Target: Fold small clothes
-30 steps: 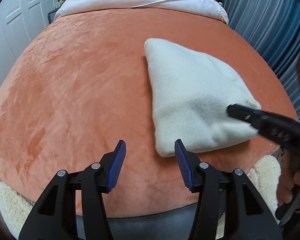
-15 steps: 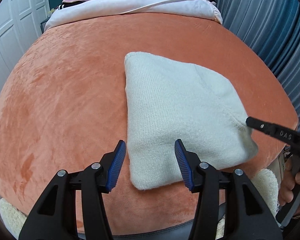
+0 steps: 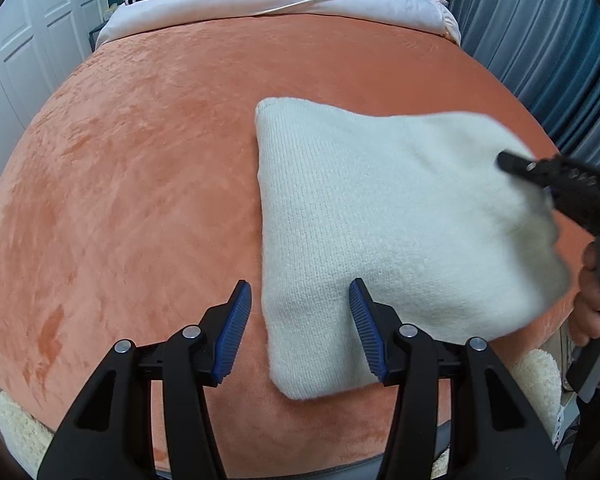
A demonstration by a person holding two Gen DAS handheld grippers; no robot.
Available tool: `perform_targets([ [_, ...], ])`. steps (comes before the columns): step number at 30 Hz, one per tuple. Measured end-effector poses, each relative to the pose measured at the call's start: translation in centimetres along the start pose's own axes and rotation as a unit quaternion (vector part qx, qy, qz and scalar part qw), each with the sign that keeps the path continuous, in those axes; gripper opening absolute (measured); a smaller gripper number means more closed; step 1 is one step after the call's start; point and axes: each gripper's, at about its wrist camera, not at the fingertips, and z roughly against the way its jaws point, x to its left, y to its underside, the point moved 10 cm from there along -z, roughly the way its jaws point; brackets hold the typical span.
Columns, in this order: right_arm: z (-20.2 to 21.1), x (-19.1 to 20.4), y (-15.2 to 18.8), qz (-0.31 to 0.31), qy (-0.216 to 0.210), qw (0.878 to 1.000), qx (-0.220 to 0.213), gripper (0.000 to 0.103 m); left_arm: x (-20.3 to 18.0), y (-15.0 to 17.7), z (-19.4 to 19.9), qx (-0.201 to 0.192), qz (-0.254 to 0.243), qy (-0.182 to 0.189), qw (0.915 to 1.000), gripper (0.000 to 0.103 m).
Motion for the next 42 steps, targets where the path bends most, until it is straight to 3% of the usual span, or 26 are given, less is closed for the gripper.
perform_targets([
  [2, -1.5, -1.7, 0.5, -0.008, 0.012, 1.000, 0.016, 0.016, 0.0, -0.2, -0.5, 0.005, 0.007, 0.002, 1.0000, 0.052],
  [4, -5.4, -4.9, 3.6, -0.031, 0.045, 0.994, 0.099, 0.026, -0.4, -0.1, -1.1, 0.015, 0.013, 0.017, 0.9997, 0.059],
  [5, -6.1, -6.0, 4.7, -0.044, 0.050, 0.992, 0.111, 0.026, -0.5, 0.0, -1.4, 0.018, 0.016, 0.020, 0.9995, 0.062],
  [8, -3.0, -5.9, 4.8, -0.080, 0.025, 0.994, 0.077, 0.037, -0.6, -0.1, -1.5, 0.015, 0.029, 0.036, 0.9988, 0.068],
  [9, -1.7, -5.8, 4.9, -0.088, 0.025, 0.994, 0.063, 0.046, -0.6, -0.3, -1.5, 0.012, 0.040, 0.049, 0.9979, 0.074],
  [10, -0.5, -5.7, 5.2, -0.090, 0.022, 0.994, 0.049, 0.062, -0.6, -0.6, -1.4, 0.006, 0.058, 0.067, 0.9961, 0.080],
  [12, 0.9, -5.7, 6.4, -0.084, 0.034, 0.995, 0.041, 0.070, -0.5, -1.3, -1.5, -0.001, 0.093, 0.093, 0.9913, 0.087],
  [14, 1.1, -5.7, 8.2, -0.077, 0.036, 0.995, 0.058, 0.072, -0.6, -1.8, -2.5, 0.009, 0.119, 0.113, 0.9864, 0.091],
  [16, 0.2, -5.8, 9.5, -0.082, 0.028, 0.993, 0.080, 0.072, -0.3, -1.7, -4.3, 0.034, 0.134, 0.109, 0.9844, 0.091],
  [20, -2.1, -5.2, 10.9, -0.134, -0.012, 0.986, 0.094, 0.078, 0.1, -1.6, -6.7, 0.054, 0.166, 0.112, 0.9783, 0.096],
  [27, -4.7, -4.4, 10.6, -0.148, -0.034, 0.984, 0.091, 0.087, -2.3, -2.2, -8.1, 0.059, 0.127, 0.076, 0.9873, 0.098],
  [31, -5.7, -4.0, 10.1, -0.135, -0.031, 0.986, 0.089, 0.087, -3.1, -2.5, -8.7, 0.050, 0.119, 0.050, 0.9903, 0.098],
  [38, -6.7, -3.9, 9.4, -0.127, -0.030, 0.988, 0.084, 0.086, -2.6, -2.1, -9.2, 0.048, 0.121, 0.057, 0.9898, 0.098],
  [41, -6.2, -3.8, 9.3, -0.133, -0.032, 0.988, 0.078, 0.061, -2.6, -2.5, -8.5, 0.058, 0.112, 0.065, 0.9898, 0.092],
  [42, -5.8, -3.6, 9.3, -0.141, -0.037, 0.987, 0.074, 0.048, -2.7, -2.6, -8.1, 0.057, 0.107, 0.068, 0.9903, 0.085],
])
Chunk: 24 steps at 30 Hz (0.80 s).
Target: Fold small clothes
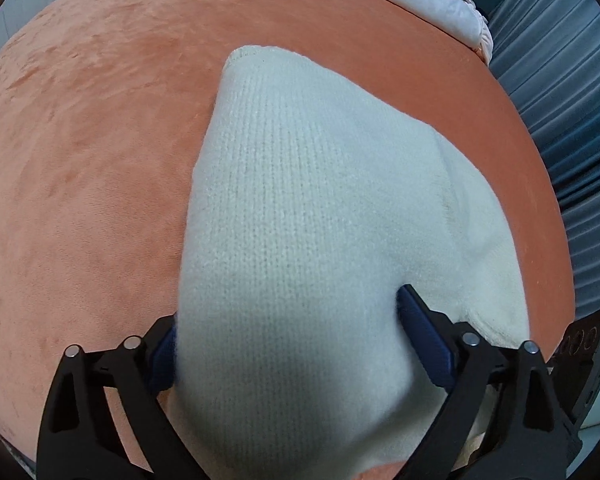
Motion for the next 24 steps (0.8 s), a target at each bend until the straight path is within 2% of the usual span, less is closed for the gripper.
perform_targets([
  [1, 0.6, 0.3, -0.1, -0.006, -0.008, 1.000, -0.005, 0.041, -0.2, 0.1, 0.7, 0.000, -0.007, 0.003, 1.0000, 0.079],
  [4, 2.7, 1.8, 0.1, -0.002, -0.021, 1.000, -0.018, 0.038, -0.7, 0.8, 2.7, 0.010, -0.017, 0.029, 0.9994, 0.069],
  [9, 6.8, 2.4, 3.4, 0.004, -0.019, 1.000, -0.017, 0.038, -0.8, 5.1, 5.2, 0.047, -0.014, 0.073, 0.9961, 0.066],
  [13, 7.5, -0.4, 7.7, -0.022, 0.003, 1.000, 0.009, 0.039, -0.8, 8.8, 4.7, 0.062, -0.042, 0.055, 0.9957, 0.067],
  [15, 7.2, -1.4, 9.1, -0.038, 0.007, 0.999, 0.013, 0.040, -1.2, 8.8, 5.0, 0.049, -0.066, 0.044, 0.9957, 0.067],
  [18, 7.8, -0.5, 8.8, -0.038, 0.007, 0.999, -0.003, 0.039, -1.6, 7.6, 6.0, 0.046, -0.062, 0.049, 0.9958, 0.063],
  [24, 12.4, 6.3, 6.2, 0.040, -0.020, 0.996, -0.071, 0.038, -2.0, 5.0, 11.6, -0.006, -0.048, 0.092, 0.9945, 0.057],
])
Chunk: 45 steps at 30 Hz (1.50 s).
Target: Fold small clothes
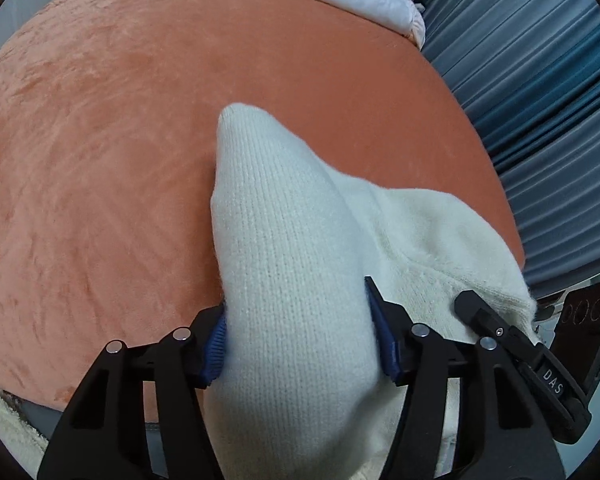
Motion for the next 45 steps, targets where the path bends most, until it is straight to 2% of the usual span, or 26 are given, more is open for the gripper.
perform_targets([
  [4, 3.2, 4.8, -2.0, 0.052, -0.015, 0.997, -0.047, 0.038, -1.5, -2.4, 5.2, -0.061, -0.016, 0.020, 0.9978, 0.056],
  [7, 5.9, 8.2, -3.5, 0.084, -0.039, 0.992, -0.092, 0.038, -2.9, -4.1, 9.8, -0.113, -0.037, 0.028, 0.9924, 0.056],
  [12, 10.2, 15.0, -6.4, 0.138, -0.093, 0.971, -0.169, 0.038, -4.5, -7.5, 18.5, -0.205, -0.072, 0.043, 0.9752, 0.057],
  [15, 12.5, 19.2, -7.8, 0.169, -0.132, 0.955, -0.204, 0.038, -4.6, -9.7, 24.0, -0.262, -0.093, 0.043, 0.9595, 0.057],
  [18, 13.1, 22.7, -8.9, 0.187, -0.162, 0.944, -0.221, 0.038, -3.6, -11.4, 27.3, -0.297, -0.103, 0.034, 0.9487, 0.057],
  [20, 12.1, 24.1, -9.3, 0.197, -0.170, 0.940, -0.222, 0.038, -2.0, -12.8, 28.0, -0.305, -0.100, 0.024, 0.9468, 0.057],
  [23, 8.1, 24.2, -9.2, 0.179, -0.179, 0.949, -0.190, 0.043, 1.8, -14.6, 25.7, -0.297, -0.087, -0.006, 0.9508, 0.060],
  [25, 2.9, 22.8, -8.5, 0.160, -0.161, 0.963, -0.148, 0.052, 5.8, -14.5, 23.5, -0.307, -0.072, -0.038, 0.9482, 0.067],
  [26, -0.4, 21.3, -7.8, 0.150, -0.138, 0.972, -0.120, 0.054, 8.0, -14.0, 21.5, -0.300, -0.070, -0.062, 0.9493, 0.071],
  [27, -4.1, 19.1, -6.9, 0.139, -0.098, 0.981, -0.090, 0.056, 10.2, -13.3, 18.9, -0.277, -0.061, -0.090, 0.9546, 0.076],
  [29, -9.4, 14.3, -4.1, 0.129, -0.006, 0.991, -0.041, 0.057, 14.5, -10.3, 14.2, -0.219, -0.034, -0.132, 0.9661, 0.075],
  [30, -10.8, 12.2, -2.4, 0.128, 0.026, 0.991, -0.024, 0.057, 16.0, -8.8, 12.7, -0.200, -0.019, -0.136, 0.9702, 0.074],
  [33, -11.1, 9.1, 2.0, 0.103, 0.020, 0.994, 0.008, 0.057, 18.9, -4.8, 10.7, -0.179, 0.030, -0.113, 0.9769, 0.075],
  [36, -11.2, 8.0, 4.1, 0.099, 0.028, 0.994, 0.032, 0.064, 20.6, -2.9, 9.2, -0.163, 0.082, -0.083, 0.9797, 0.076],
  [38, -11.4, 7.6, 3.9, 0.095, 0.032, 0.994, 0.036, 0.067, 21.8, -2.7, 7.7, -0.149, 0.105, -0.077, 0.9802, 0.077],
  [40, -11.8, 7.5, 3.1, 0.065, 0.016, 0.997, 0.036, 0.072, 22.3, -2.9, 6.7, -0.140, 0.113, -0.079, 0.9805, 0.077],
  [45, -15.8, 6.0, 2.6, 0.009, 0.012, 0.999, 0.045, 0.073, 22.4, -3.7, 5.3, -0.130, 0.099, -0.099, 0.9816, 0.080],
])
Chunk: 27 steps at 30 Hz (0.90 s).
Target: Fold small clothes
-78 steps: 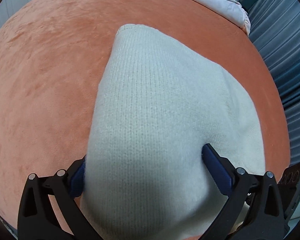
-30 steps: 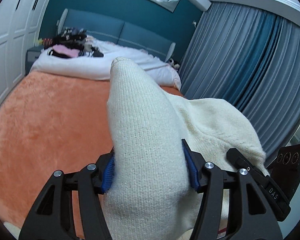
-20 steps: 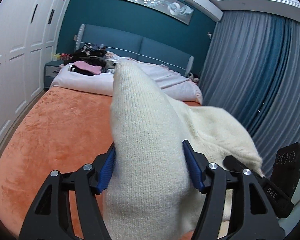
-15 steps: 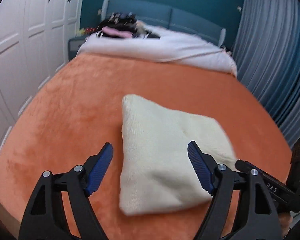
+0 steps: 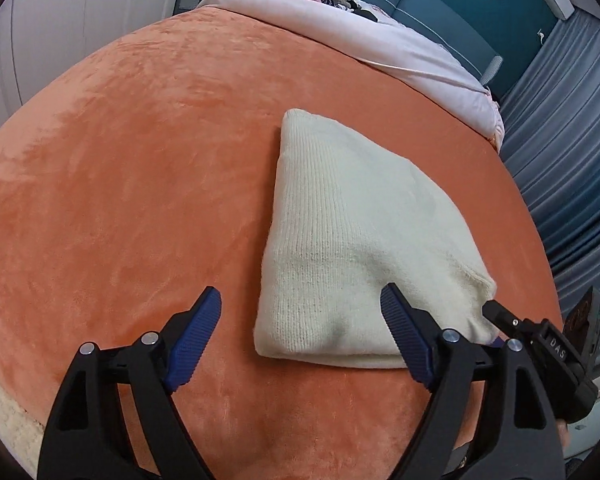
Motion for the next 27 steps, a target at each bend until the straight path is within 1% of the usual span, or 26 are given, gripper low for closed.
perform_targets([
  [1, -0.6, -0.1, -0.2, -0.007, 0.002, 1.000, 0.005, 0.072, -0.1, 0.3, -0.1, 0.002, -0.004, -0.005, 1.0000, 0.080],
  [2, -1.3, -0.3, 0.0, -0.012, 0.004, 1.000, 0.016, 0.067, -0.1, 0.4, -0.5, 0.005, -0.009, -0.012, 0.9999, 0.080],
  [3, -2.1, 0.1, -0.1, -0.012, 0.003, 1.000, 0.028, 0.044, 0.0, 0.4, -0.6, 0.009, -0.014, -0.018, 0.9997, 0.080],
  [4, -2.7, 0.4, -0.1, -0.003, 0.013, 0.999, 0.037, 0.037, -0.1, 0.5, -0.8, 0.012, -0.020, -0.025, 0.9994, 0.080],
  [6, -2.2, 1.6, -0.3, 0.029, 0.011, 0.999, 0.028, 0.027, -0.1, 0.6, -1.1, 0.015, -0.030, -0.035, 0.9988, 0.080],
  [9, -0.3, 3.9, -1.3, 0.056, -0.013, 0.998, -0.010, 0.025, -0.1, 0.8, -1.6, 0.023, -0.048, -0.047, 0.9975, 0.080],
  [10, 0.2, 4.1, -1.5, 0.061, -0.017, 0.998, -0.021, 0.025, 0.0, 1.0, -1.8, 0.027, -0.052, -0.052, 0.9969, 0.080],
  [11, -0.1, 3.7, -1.4, 0.065, -0.010, 0.998, -0.022, 0.025, 0.1, 1.2, -2.0, 0.031, -0.056, -0.057, 0.9964, 0.080],
  [12, -1.1, 2.6, -1.2, 0.062, 0.008, 0.998, -0.009, 0.028, 0.3, 1.5, -2.3, 0.038, -0.057, -0.062, 0.9958, 0.080],
  [13, -2.5, 1.4, -0.5, 0.056, 0.027, 0.998, 0.021, 0.035, 0.5, 1.8, -2.7, 0.045, -0.056, -0.065, 0.9953, 0.081],
  [14, -3.8, 0.4, 0.1, 0.045, 0.038, 0.997, 0.051, 0.039, 0.7, 2.1, -3.0, 0.053, -0.053, -0.066, 0.9950, 0.081],
  [15, -3.7, -0.3, 0.3, 0.027, 0.027, 0.998, 0.049, 0.043, 0.9, 2.4, -3.2, 0.057, -0.049, -0.064, 0.9951, 0.081],
  [16, -3.0, -0.3, 0.1, 0.017, 0.015, 0.999, 0.040, 0.043, 1.0, 2.4, -3.2, 0.056, -0.047, -0.062, 0.9954, 0.081],
  [17, -2.1, -0.2, -0.3, 0.014, 0.014, 0.999, 0.029, 0.044, 1.0, 2.5, -3.1, 0.055, -0.047, -0.060, 0.9955, 0.081],
  [18, -1.3, 0.1, -0.6, 0.015, 0.017, 1.000, 0.019, 0.047, 1.0, 2.4, -3.1, 0.056, -0.048, -0.061, 0.9954, 0.081],
  [19, -0.7, 0.6, -1.1, 0.022, 0.021, 1.000, 0.007, 0.047, 1.0, 2.4, -3.1, 0.056, -0.049, -0.062, 0.9953, 0.081],
  [22, 1.3, 2.6, -3.0, 0.071, 0.041, 0.996, -0.040, 0.047, 0.7, 2.4, -3.3, 0.061, -0.055, -0.066, 0.9944, 0.081],
  [23, 1.9, 3.3, -3.5, 0.086, 0.040, 0.994, -0.051, 0.047, 0.7, 2.3, -3.3, 0.062, -0.057, -0.068, 0.9942, 0.081],
  [24, 2.0, 4.2, -3.9, 0.098, 0.034, 0.993, -0.054, 0.045, 0.7, 2.4, -3.3, 0.063, -0.057, -0.068, 0.9940, 0.081],
  [26, 1.2, 5.8, -4.5, 0.130, 0.026, 0.990, -0.040, 0.030, 0.9, 2.4, -3.4, 0.064, -0.057, -0.068, 0.9940, 0.082],
  [27, 0.3, 5.9, -4.4, 0.149, 0.036, 0.988, -0.027, 0.020, 1.1, 2.5, -3.4, 0.064, -0.058, -0.071, 0.9937, 0.083],
])
